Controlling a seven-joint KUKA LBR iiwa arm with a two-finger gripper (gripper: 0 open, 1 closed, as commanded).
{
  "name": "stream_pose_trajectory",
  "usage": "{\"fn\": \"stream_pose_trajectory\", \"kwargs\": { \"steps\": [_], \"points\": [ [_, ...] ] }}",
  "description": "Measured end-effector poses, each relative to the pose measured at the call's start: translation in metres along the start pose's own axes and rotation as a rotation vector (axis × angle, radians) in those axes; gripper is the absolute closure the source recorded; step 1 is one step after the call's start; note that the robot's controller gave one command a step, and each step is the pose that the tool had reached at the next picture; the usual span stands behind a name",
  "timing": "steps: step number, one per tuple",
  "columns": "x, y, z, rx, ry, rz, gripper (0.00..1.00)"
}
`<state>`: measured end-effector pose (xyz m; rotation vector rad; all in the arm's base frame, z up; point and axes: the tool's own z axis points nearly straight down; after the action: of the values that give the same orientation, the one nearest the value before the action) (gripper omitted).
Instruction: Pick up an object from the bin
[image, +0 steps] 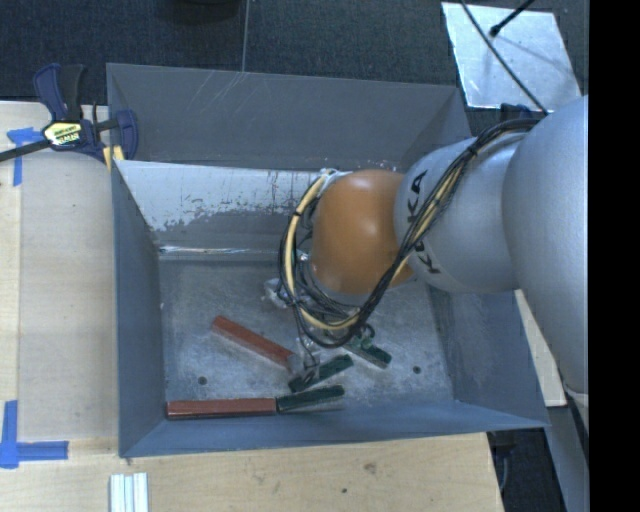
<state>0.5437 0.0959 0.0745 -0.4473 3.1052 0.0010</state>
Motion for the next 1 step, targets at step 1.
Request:
{"fn": "stream_pose_trajectory", "kwargs": {
  "steps": [1],
  "points": [
    [0.0288,0.0737,0.0016,-0.003,-0.001,-0.287,0.00]
  ]
}}
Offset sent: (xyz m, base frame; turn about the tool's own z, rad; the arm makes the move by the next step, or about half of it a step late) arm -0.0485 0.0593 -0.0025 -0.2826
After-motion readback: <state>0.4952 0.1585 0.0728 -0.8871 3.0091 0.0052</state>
